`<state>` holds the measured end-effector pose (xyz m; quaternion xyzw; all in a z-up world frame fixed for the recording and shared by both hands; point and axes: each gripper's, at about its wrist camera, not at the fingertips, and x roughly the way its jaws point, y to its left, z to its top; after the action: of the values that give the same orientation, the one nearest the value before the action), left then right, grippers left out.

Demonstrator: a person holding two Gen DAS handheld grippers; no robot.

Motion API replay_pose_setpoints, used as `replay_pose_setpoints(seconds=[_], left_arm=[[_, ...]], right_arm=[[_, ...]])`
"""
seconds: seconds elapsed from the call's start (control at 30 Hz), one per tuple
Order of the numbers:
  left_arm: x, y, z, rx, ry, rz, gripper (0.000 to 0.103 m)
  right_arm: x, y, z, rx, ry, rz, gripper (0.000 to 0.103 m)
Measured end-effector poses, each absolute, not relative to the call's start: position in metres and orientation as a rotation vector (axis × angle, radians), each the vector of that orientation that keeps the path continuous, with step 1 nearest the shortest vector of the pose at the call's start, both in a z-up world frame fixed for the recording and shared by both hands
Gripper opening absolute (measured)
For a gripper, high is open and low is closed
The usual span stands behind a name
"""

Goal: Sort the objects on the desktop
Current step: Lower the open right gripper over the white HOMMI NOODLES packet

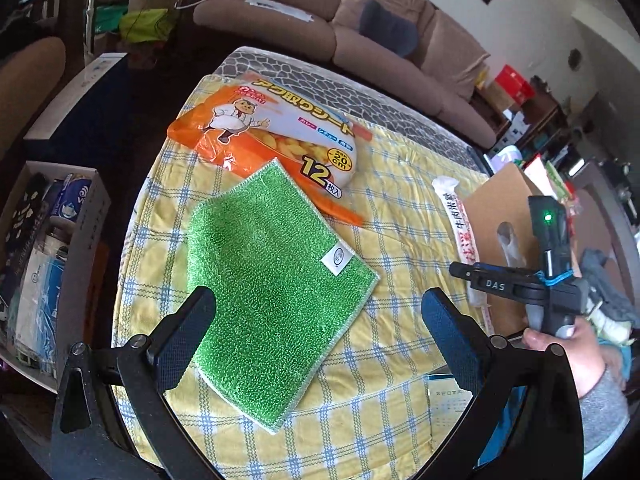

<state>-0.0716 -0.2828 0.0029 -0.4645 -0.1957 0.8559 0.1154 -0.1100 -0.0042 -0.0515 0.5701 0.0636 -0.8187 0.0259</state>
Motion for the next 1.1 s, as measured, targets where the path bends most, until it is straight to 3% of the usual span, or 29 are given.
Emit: replay_pose_setpoints(seconds=[0.07,0.27,0.53,0.6,0.67,0.7,1.0,1.03,1.07,1.1], left_arm=[[-0.072,-0.291,0.008,-1.343,-0.611,2.506,0.103],[-0.067,-0.311,0.021,-1.294,-0.674,2.527,0.103],[-0.063,-0.303,0.018,-1.293,-0.682,2.489,0.103],[-0.062,-0.302,0.019,-1.288,-0.679,2.490,0.103],[-0.061,-0.302,0.021,-1.277,-0.682,2.492,0.103],[-0.061,-0.303,0.023,-1.269,-0.687,2.491,0.103],[-0.061,-0.311,0.020,-1.264,-0.737,2.487,0.103],[-0.060,-0.312,0.019,-1.265,-0.741,2.488,0.103],[-0.060,-0.313,0.019,-1.264,-0.748,2.488,0.103],[-0.059,-0.314,0.020,-1.259,-0.755,2.489,0.103]], right_arm=[[-0.114,0.003,-0.060,1.816,0.174,-2.524,0.044],[-0.123,0.015,-0.062,1.870,0.135,-2.545,0.044],[-0.126,0.005,-0.066,1.895,0.246,-2.535,0.051],[-0.125,0.004,-0.065,1.871,0.301,-2.523,0.044],[-0.122,0.001,-0.060,1.833,0.346,-2.532,0.015],[-0.120,0.001,-0.057,1.819,0.364,-2.541,0.010],[-0.110,-0.041,-0.021,1.654,0.218,-2.408,0.006],[-0.112,-0.042,-0.020,1.673,0.257,-2.432,0.010],[-0.117,-0.040,-0.022,1.720,0.293,-2.462,0.019],[-0.123,-0.036,-0.027,1.759,0.299,-2.493,0.046]])
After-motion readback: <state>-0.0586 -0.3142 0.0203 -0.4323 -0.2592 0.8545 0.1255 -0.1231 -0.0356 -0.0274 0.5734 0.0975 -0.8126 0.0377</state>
